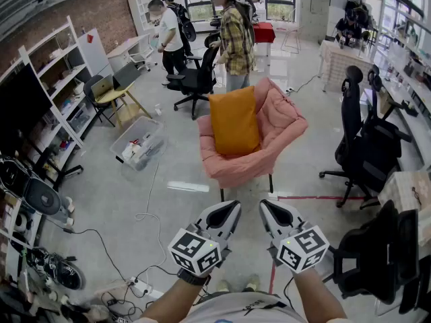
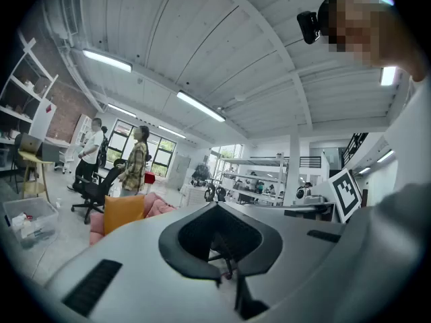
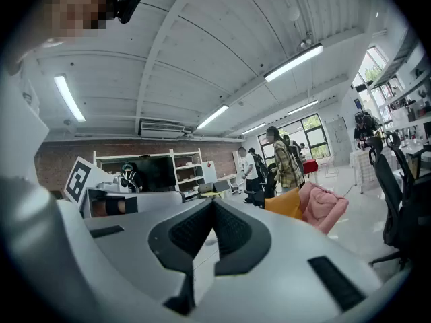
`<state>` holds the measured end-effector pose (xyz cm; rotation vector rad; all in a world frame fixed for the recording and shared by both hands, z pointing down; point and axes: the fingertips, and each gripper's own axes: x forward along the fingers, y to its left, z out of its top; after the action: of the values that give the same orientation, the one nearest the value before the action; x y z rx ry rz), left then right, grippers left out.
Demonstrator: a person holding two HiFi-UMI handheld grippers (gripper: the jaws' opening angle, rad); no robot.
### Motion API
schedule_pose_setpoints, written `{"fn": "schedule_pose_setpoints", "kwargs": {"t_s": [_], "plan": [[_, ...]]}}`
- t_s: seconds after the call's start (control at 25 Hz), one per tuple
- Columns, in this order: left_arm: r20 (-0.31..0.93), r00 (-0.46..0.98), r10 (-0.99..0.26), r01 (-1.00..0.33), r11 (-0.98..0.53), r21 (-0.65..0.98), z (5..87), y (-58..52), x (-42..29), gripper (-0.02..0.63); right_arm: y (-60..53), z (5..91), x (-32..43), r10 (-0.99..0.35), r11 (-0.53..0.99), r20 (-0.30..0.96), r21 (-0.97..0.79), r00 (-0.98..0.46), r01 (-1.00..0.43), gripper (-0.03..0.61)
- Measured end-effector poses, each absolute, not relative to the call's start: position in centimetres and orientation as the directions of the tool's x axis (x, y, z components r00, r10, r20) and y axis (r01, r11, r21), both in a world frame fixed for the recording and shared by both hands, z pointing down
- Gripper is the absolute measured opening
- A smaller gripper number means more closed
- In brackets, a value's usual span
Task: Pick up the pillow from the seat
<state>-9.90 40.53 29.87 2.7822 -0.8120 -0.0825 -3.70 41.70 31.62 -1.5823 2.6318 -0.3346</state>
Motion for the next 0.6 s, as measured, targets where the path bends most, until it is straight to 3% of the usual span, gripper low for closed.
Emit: {"fn": "schedule_pose_setpoints", "kwargs": {"t_s": [0.6], "plan": [[0.03,0.823,-0.567,-0.556,-0.796,0.237,30.9,40.1,-6.2,0.011,41.5,31.8,0.2,-0.856,0.499,0.014,-0.243,-0.518,-0.832,0.017]]}}
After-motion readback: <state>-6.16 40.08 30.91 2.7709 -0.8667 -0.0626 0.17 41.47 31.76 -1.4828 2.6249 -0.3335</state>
